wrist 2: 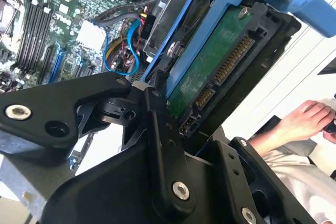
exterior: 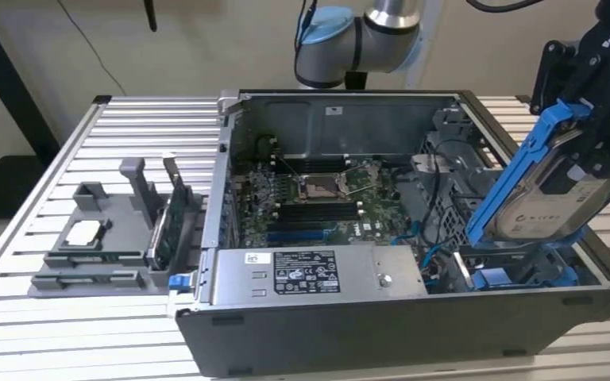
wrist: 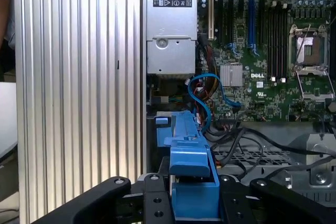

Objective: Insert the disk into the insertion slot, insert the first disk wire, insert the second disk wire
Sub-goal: 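Insert the disk into the insertion slot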

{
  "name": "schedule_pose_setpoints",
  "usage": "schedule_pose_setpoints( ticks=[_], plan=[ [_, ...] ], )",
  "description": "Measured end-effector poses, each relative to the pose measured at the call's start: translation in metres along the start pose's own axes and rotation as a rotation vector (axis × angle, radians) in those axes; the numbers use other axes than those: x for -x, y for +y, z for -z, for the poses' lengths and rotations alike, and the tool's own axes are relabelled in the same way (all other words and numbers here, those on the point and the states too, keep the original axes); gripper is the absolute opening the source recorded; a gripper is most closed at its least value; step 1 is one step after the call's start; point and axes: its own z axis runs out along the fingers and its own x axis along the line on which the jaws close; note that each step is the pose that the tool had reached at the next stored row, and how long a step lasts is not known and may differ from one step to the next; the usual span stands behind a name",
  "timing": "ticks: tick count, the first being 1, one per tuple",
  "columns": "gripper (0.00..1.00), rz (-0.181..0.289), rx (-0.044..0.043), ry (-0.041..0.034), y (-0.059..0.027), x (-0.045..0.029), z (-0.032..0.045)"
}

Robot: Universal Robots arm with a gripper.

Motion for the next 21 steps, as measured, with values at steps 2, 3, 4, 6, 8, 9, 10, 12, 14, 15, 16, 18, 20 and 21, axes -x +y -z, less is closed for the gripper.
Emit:
schedule_pose_setpoints(
  ticks=[2,3,4,6,8,9,10,12,14,15,16,18,20,21],
  plan=[
    [0.33,0.0,0.0,0.0,0.0,0.0,-0.0004],
    [0.33,0.0,0.0,-0.0001,0.0,0.0,-0.0006],
    [0.33,0.0,0.0,-0.0001,0.0,0.0,-0.0009],
    [0.33,0.0,0.0,0.0,-0.0001,0.0,-0.0016],
    [0.33,0.0,0.0,0.0,-0.0001,0.0,-0.0024],
    [0.33,0.0,0.0,0.0001,-0.0001,0.0,-0.0029],
    [0.33,0.0,0.0,0.0,-0.0001,0.0,-0.0034],
    [0.33,0.0,0.0,0.0001,-0.0001,0.0,-0.0043],
    [0.33,0.0,0.0,0.0,-0.0002,0.0,-0.0053],
    [0.33,0.0,-0.0001,0.0001,-0.0002,0.0,-0.0057],
    [0.33,0.0,-0.0001,0.0,-0.0003,0.0,-0.0062],
    [0.33,0.0,-0.0001,0.0,-0.0003,0.0,-0.007],
    [0.33,0.0,-0.0001,-0.0001,-0.0003,0.0,-0.0079],
    [0.33,0.0,-0.0001,0.0001,-0.0003,0.0,-0.0083]
  ],
)
